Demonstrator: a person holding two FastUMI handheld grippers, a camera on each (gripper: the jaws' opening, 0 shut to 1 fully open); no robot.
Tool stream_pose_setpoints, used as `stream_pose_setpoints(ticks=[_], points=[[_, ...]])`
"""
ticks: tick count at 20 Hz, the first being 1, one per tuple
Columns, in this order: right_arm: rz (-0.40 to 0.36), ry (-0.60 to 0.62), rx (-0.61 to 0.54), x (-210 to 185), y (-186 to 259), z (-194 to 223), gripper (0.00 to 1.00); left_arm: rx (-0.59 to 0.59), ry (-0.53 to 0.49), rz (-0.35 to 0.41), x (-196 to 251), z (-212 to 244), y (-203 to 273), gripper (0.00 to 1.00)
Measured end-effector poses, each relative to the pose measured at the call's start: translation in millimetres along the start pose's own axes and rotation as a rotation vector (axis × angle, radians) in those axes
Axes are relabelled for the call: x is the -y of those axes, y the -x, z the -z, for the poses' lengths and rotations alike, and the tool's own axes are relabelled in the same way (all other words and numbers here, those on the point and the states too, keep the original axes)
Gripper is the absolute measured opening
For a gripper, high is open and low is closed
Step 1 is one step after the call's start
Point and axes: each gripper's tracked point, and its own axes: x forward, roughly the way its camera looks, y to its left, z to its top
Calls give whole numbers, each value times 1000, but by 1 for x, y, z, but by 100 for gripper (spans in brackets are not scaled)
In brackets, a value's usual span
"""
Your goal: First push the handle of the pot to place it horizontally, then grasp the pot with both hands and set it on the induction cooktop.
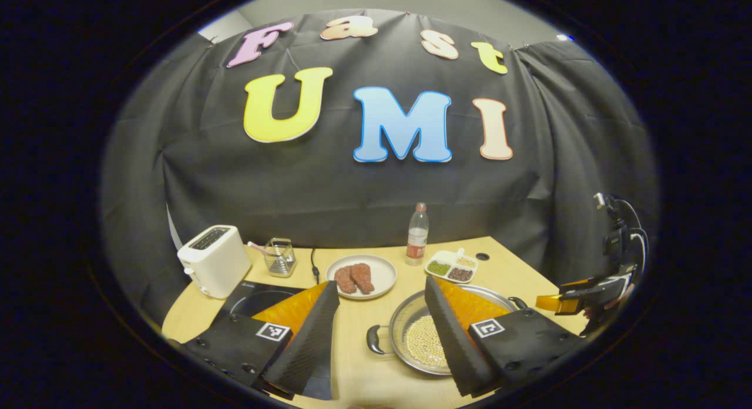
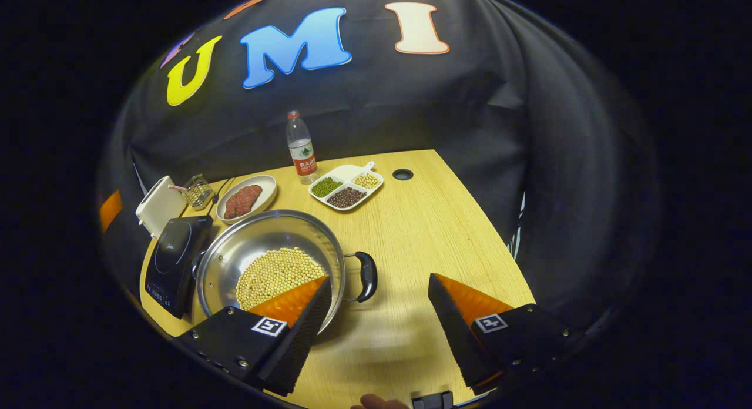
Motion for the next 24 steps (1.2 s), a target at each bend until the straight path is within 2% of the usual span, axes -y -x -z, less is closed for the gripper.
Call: stream_pose_setpoints(ticks=[5, 6, 7, 14, 17, 18, 20, 21, 22, 23, 24], points=[[-23, -28, -68, -4, -15, 5, 100, -97, -47, 32, 6, 45, -43, 96], [-18, -24, -77, -3, -20, 6, 100, -120, -53, 33, 6, 56, -51, 92], [-12, -18, -85, -6, -30, 11, 100, -141, -56, 37, 8, 66, -60, 96], [21, 10, -140, -2, -81, 13, 100, -294, -12, 31, -1, 126, -110, 97], [5, 32, -170, -8, -103, 18, 100, -371, 3, 19, -6, 152, -120, 100], [-1, 35, -184, -11, -108, 20, 100, -400, 4, 23, -6, 162, -123, 96], [-12, 32, -209, -14, -118, 26, 100, -439, 10, 34, -5, 174, -129, 99], [-15, 30, -218, -15, -122, 29, 100, -455, 13, 34, -5, 180, -131, 96], [-21, 29, -227, -17, -125, 31, 100, -470, 15, 33, -6, 183, -132, 99], [-26, 31, -232, -18, -129, 32, 100, -479, 16, 28, -7, 186, -134, 96], [-32, 34, -233, -19, -130, 33, 100, -483, 16, 24, -8, 187, -135, 99]])
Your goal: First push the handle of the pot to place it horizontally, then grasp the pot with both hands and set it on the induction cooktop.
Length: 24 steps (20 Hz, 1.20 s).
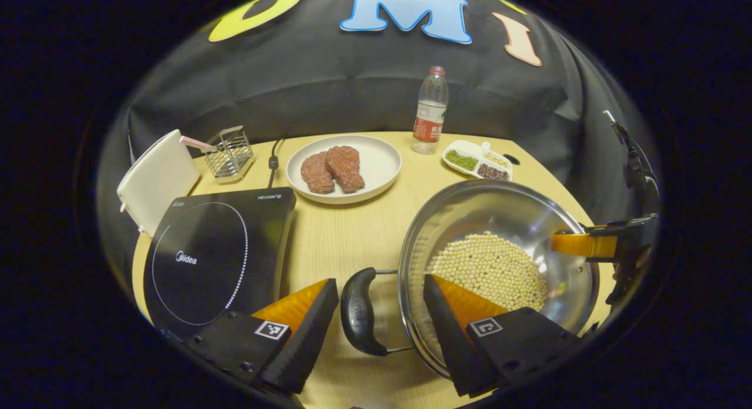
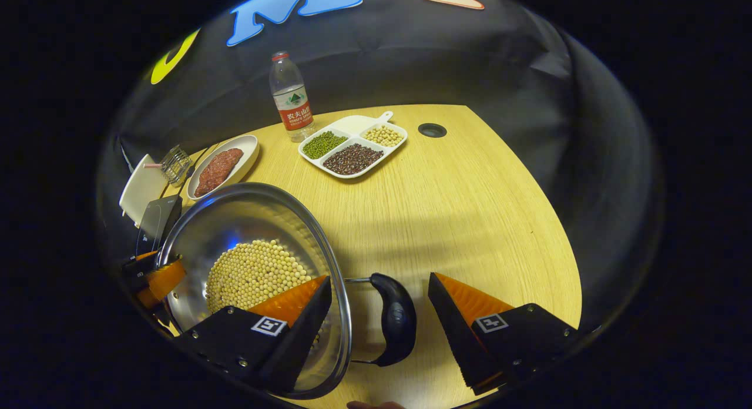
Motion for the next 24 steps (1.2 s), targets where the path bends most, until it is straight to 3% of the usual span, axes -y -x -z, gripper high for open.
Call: stream_pose_setpoints(ticks=[1, 6, 7, 8, 9, 14, 16, 20, 24], points=[[-13, 1, -1, -2, -4, 0, 99, -2, -1, -5, -2, 0, -2, 89], [-46, 16, -18, -7, -5, 3, 70, -19, -8, -3, 1, 1, -3, 71], [-51, 16, -20, -7, -6, 4, 73, -20, -11, 1, 0, 0, -3, 71], [-62, 19, -21, -9, -6, 4, 67, -25, -13, 4, 1, 1, -3, 73], [-65, 22, -19, -8, -9, 4, 70, -23, -15, 8, 1, 1, -3, 65], [-64, -20, -42, -12, 0, 6, 60, -19, -38, 19, 0, -2, -1, 68], [-49, -23, -40, -14, 2, 7, 60, -19, -49, 32, -3, -6, 1, 59], [-30, -23, 1, -23, 32, -6, 60, 17, -49, 61, -11, -21, 19, 63], [-22, -40, 14, -41, 65, -11, 60, 28, -57, 81, -26, -38, 42, 59]])
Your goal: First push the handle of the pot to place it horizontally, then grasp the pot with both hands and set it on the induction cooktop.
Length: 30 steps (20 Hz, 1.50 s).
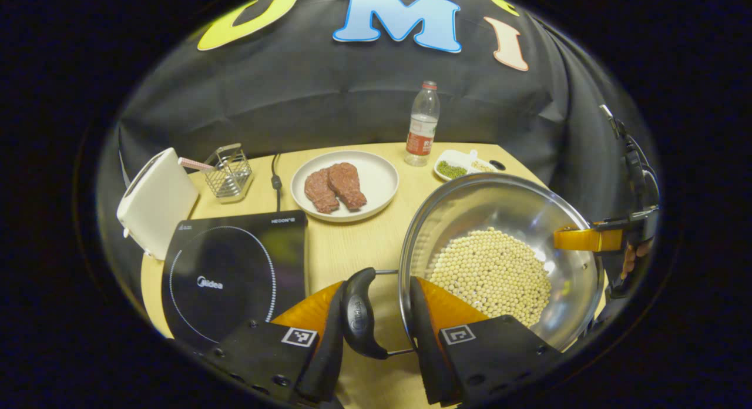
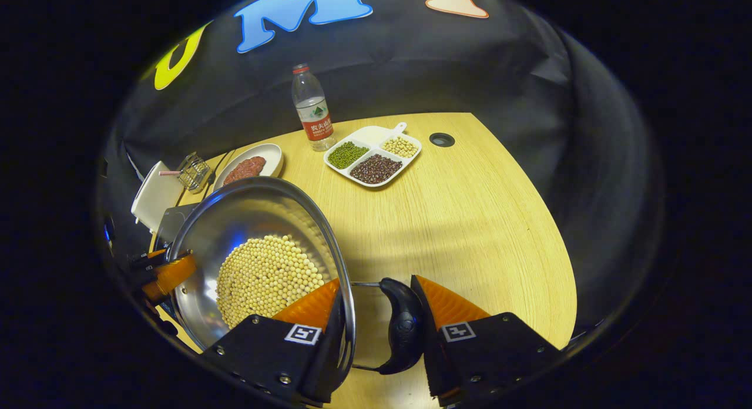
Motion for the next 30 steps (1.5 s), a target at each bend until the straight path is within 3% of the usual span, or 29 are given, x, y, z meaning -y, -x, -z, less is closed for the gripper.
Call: stream_pose_setpoints(ticks=[3, 8, 9, 11, 12, 17, 30], points=[[-2, 0, 6, -19, 21, 1, 60, 0, -8, 5, -13, -6, 32, 62], [-25, 11, 8, -61, 45, 7, 60, -14, -4, -3, -54, -6, 71, 59], [-29, 17, 12, -71, 46, 9, 59, -12, -3, -6, -64, -6, 76, 65], [-34, 23, 21, -88, 53, 4, 59, -6, -4, -11, -82, -3, 87, 59], [-37, 23, 26, -97, 55, 4, 59, -5, -2, -14, -92, -2, 91, 62], [-57, 37, 21, -141, 57, 7, 59, -3, 12, -36, -138, 3, 112, 59], [-56, 78, -13, -218, 36, 5, 59, -30, 73, -42, -221, 8, 110, 62]])
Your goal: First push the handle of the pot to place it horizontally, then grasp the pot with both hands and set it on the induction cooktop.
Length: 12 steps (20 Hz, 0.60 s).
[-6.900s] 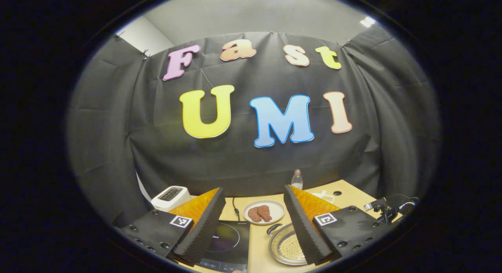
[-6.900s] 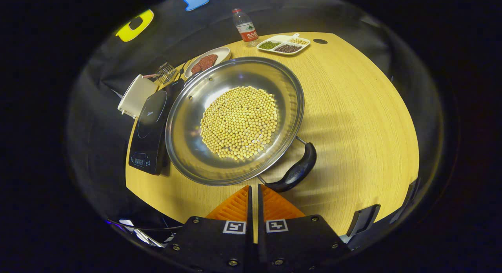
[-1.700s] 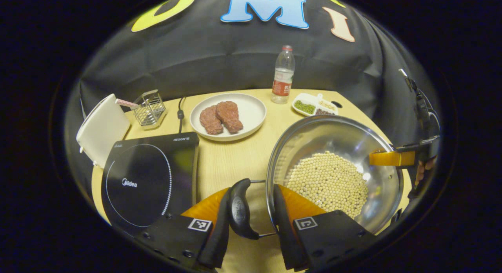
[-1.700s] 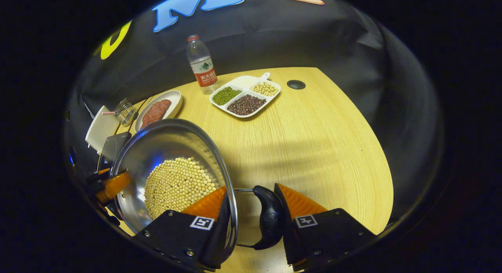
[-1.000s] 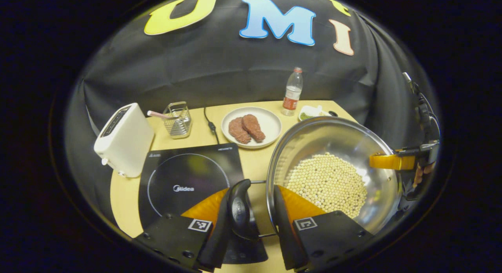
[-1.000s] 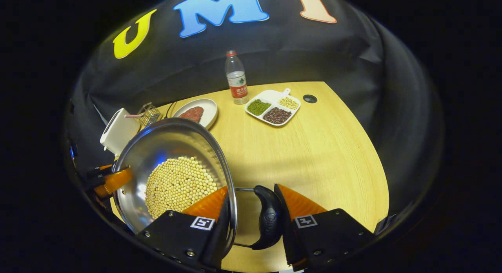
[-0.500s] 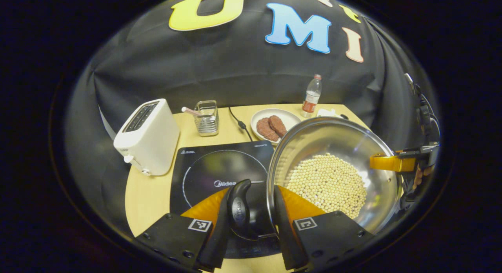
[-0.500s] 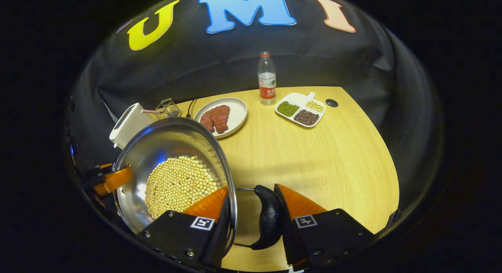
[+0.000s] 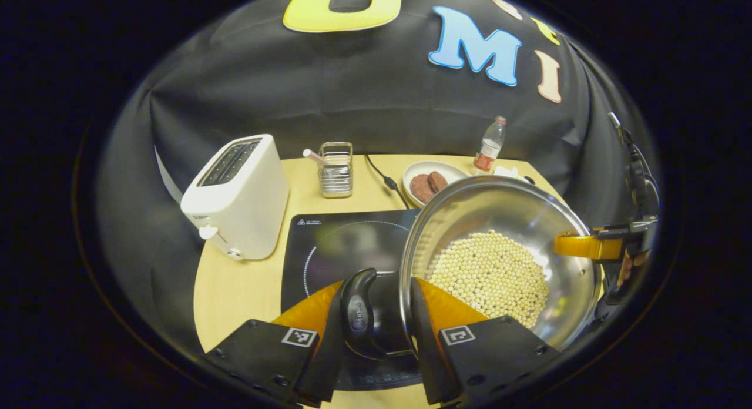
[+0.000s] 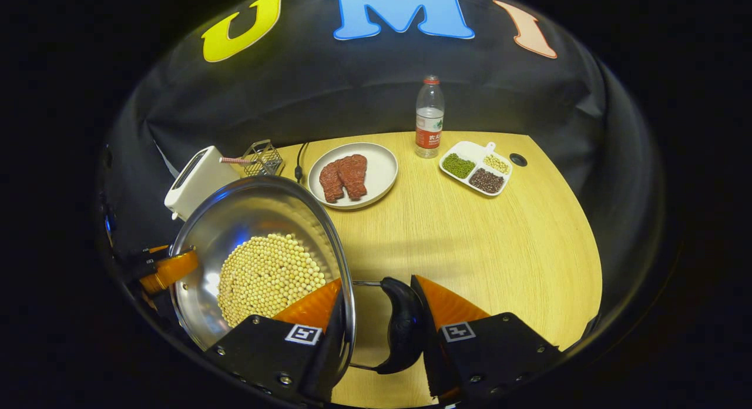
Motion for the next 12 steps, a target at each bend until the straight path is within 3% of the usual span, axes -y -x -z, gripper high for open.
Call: stream_pose_setpoints(ticks=[1, 12], points=[[-6, -1, -6, -5, -2, 0, 59, 0, -3, -4, -6, -1, 0, 59], [-25, 28, -36, -52, -27, -11, 59, -19, 17, -25, -64, -5, -12, 62]])
